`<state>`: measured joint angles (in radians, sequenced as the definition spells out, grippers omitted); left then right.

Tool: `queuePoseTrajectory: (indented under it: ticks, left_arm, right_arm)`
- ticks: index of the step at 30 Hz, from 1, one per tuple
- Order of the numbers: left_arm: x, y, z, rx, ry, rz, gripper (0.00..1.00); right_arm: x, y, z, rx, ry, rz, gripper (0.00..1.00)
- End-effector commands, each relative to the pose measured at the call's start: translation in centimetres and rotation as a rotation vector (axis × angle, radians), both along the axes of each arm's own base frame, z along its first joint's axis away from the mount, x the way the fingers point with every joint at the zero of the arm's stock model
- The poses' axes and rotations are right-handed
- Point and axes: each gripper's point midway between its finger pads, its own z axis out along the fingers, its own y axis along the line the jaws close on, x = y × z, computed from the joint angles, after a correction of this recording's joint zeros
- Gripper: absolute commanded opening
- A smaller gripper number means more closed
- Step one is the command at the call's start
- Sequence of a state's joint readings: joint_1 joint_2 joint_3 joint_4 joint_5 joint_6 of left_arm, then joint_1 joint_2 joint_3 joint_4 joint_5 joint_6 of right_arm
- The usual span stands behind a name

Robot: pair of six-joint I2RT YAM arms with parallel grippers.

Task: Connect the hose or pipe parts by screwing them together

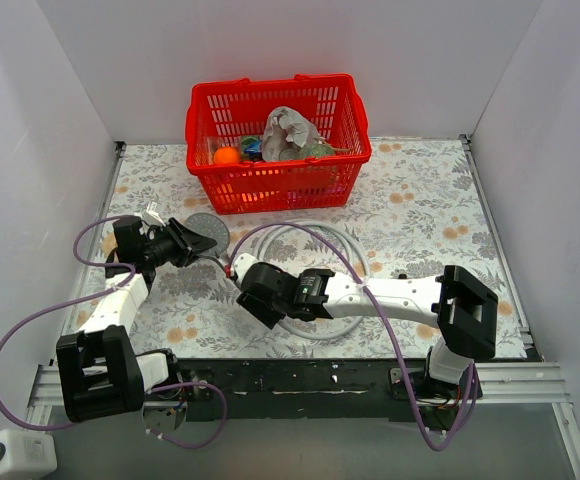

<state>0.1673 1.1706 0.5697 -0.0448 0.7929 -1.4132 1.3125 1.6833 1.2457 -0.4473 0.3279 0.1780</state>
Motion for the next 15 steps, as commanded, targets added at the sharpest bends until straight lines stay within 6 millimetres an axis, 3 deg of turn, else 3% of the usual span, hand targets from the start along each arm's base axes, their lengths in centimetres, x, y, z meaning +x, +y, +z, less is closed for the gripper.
queuePoseTrajectory:
  ticks: [1,6,15]
  left_arm:
    - [0.2,-0.2,2.9,-0.010,-0.091,-0.020,0.00]
    - [0.2,-0.3,2.8,-0.011,-0.092,-0.021,0.00]
    - [0.0,-0.3,2.8,-0.013,-0.095,-0.024,0.00]
  right_arm:
    - [1.0,2.5,3.6,0.136,-0.076,-0.004,0.63]
    - [0.9,3.3,3.8,0.158,-0.069,0.008,0.58]
    - [0.8,4.0,4.3,0.219,-0.071,0.001,0.18]
